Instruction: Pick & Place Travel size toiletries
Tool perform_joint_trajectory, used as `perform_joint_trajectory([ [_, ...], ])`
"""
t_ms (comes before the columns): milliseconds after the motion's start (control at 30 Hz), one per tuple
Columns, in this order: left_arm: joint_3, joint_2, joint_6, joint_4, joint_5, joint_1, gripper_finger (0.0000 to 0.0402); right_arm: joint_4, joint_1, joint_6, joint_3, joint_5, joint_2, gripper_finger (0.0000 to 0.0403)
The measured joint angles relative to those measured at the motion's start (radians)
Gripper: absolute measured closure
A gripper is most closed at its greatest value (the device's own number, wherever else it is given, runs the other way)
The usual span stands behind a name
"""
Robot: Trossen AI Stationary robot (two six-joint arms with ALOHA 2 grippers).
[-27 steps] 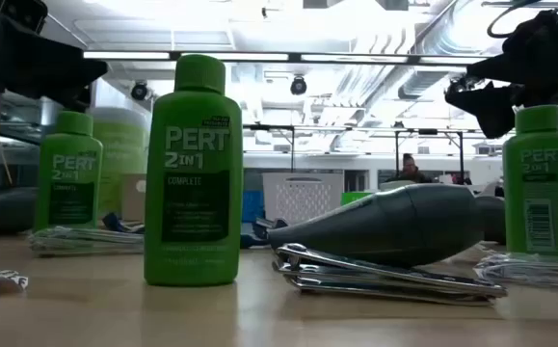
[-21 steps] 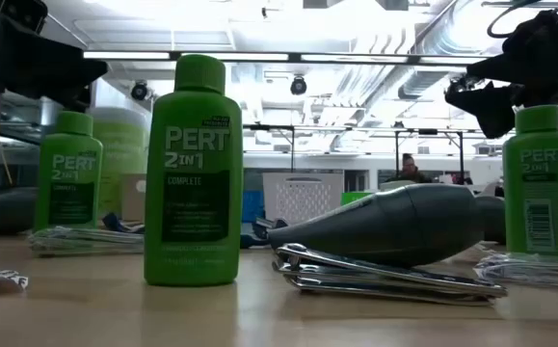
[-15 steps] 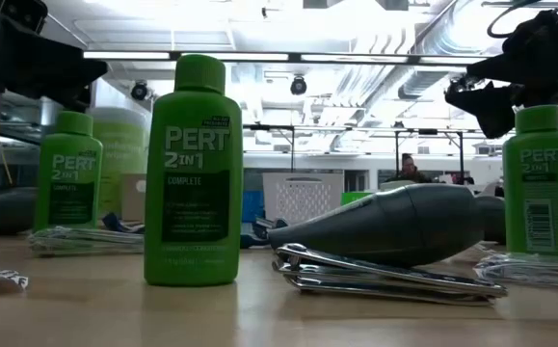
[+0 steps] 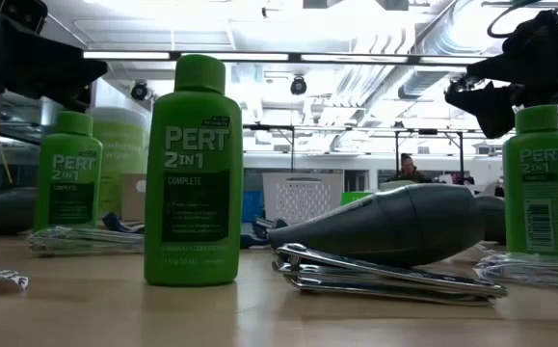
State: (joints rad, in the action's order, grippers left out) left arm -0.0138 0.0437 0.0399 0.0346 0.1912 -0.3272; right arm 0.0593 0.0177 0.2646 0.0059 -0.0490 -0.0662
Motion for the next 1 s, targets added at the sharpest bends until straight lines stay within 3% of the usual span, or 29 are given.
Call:
perform_joint_trajectory([
  [633, 0.0, 0.0, 0.0, 0.0, 0.0, 0.0, 0.0233, 0.038, 0.0, 0.004, 0.0, 0.0, 0.0, 0.0141],
  [867, 0.0, 0.0, 0.035, 0.0, 0.002, 0.0, 0.0233, 0.089, 0.0, 0.277, 0.0, 0.033, 0.0, 0.0141],
  [1000, 0.0, 0.0, 0.04, 0.001, 0.017, 0.0, 0.0233, 0.088, 0.0, 0.311, 0.0, -0.009, 0.0, 0.0141],
])
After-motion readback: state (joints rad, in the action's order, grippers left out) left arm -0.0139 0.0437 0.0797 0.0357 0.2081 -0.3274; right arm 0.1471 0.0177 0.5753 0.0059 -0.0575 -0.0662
